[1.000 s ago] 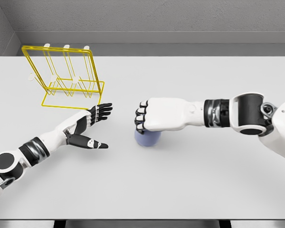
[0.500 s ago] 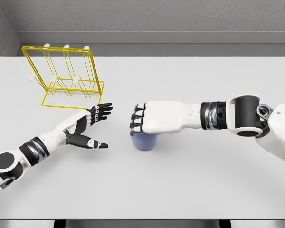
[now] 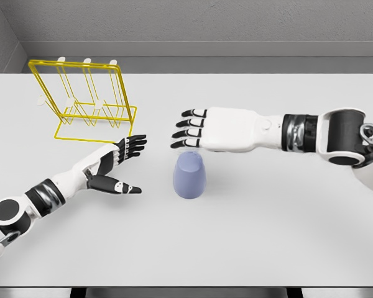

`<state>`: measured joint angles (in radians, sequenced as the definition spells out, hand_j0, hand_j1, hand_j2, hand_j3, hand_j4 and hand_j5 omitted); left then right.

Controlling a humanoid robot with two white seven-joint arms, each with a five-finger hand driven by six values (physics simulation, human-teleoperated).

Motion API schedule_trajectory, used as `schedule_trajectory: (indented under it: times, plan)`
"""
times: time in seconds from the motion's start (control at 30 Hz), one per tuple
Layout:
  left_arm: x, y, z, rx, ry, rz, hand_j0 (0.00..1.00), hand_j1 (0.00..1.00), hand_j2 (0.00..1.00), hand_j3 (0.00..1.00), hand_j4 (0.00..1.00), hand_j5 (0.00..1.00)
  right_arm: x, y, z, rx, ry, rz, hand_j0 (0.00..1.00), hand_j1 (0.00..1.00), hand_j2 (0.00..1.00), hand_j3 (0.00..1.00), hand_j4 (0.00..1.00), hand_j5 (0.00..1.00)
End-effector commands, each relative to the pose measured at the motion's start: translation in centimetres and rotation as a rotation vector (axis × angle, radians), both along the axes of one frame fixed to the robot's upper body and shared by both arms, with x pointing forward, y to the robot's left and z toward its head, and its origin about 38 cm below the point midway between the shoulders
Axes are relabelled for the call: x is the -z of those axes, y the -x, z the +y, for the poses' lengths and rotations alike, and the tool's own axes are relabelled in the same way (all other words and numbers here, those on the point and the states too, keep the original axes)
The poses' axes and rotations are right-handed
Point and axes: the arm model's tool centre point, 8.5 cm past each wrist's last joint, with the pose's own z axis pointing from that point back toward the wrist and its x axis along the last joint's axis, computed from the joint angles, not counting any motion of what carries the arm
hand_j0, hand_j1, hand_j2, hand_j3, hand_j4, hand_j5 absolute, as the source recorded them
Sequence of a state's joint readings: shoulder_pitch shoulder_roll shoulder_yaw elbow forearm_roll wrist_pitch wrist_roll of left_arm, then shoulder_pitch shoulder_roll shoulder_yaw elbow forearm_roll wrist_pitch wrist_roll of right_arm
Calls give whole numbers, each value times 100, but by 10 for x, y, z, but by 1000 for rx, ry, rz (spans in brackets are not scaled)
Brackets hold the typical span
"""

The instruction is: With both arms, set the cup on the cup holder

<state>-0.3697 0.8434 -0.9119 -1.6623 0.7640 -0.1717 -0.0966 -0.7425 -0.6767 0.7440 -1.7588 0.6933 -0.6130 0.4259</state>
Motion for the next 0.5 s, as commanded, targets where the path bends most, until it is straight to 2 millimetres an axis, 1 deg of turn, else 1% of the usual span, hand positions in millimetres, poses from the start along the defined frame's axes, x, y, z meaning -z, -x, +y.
schedule_trajectory:
  times: [0.0,0.03,0.07,0.13,0.17,0.23,0.27,0.3,0.33,0.37,0.43,0.47]
  plan:
    - [1,0,-1,0,5,4,100,100,100,100,100,100,-28,-8,-16,48,-58,-53,100,100,100,100,100,100]
    - [1,0,-2,0,4,5,100,100,100,100,100,100,-33,-9,-21,63,-81,-63,100,100,100,100,100,100]
    - [2,0,-8,6,16,7,100,100,100,100,100,100,-43,-10,-29,78,-125,-60,100,100,100,100,100,100]
    - [4,-2,-19,22,23,0,100,100,100,100,100,100,-56,-14,-62,154,-193,-58,100,100,100,100,100,100]
    - [5,-3,-22,27,20,-3,100,100,100,100,100,100,-58,-14,-85,219,-240,-63,100,100,100,100,100,100]
    - [6,-5,-29,30,33,-3,100,100,100,100,100,100,-55,-14,-133,358,-311,-60,100,100,100,100,100,100]
    - [7,-5,-30,35,30,0,100,100,100,100,100,100,-52,-16,-160,422,-360,-25,100,100,100,100,100,100]
    - [7,-7,-35,40,36,-2,100,100,100,100,100,100,-52,-15,-180,452,-388,18,100,100,100,100,100,100]
    - [9,-7,-35,37,34,2,100,100,100,100,100,100,-48,-13,-189,461,-415,61,100,100,100,100,100,100]
    - [9,-9,-41,48,37,2,100,100,100,100,100,100,-44,-12,-192,464,-441,90,100,100,100,100,100,100]
    - [10,-10,-45,53,42,4,100,100,100,100,100,100,-21,-1,-198,480,-486,169,100,100,100,100,100,100]
    - [11,-9,-46,54,41,9,100,100,100,100,100,100,-17,4,-206,501,-507,176,100,100,100,100,100,100]
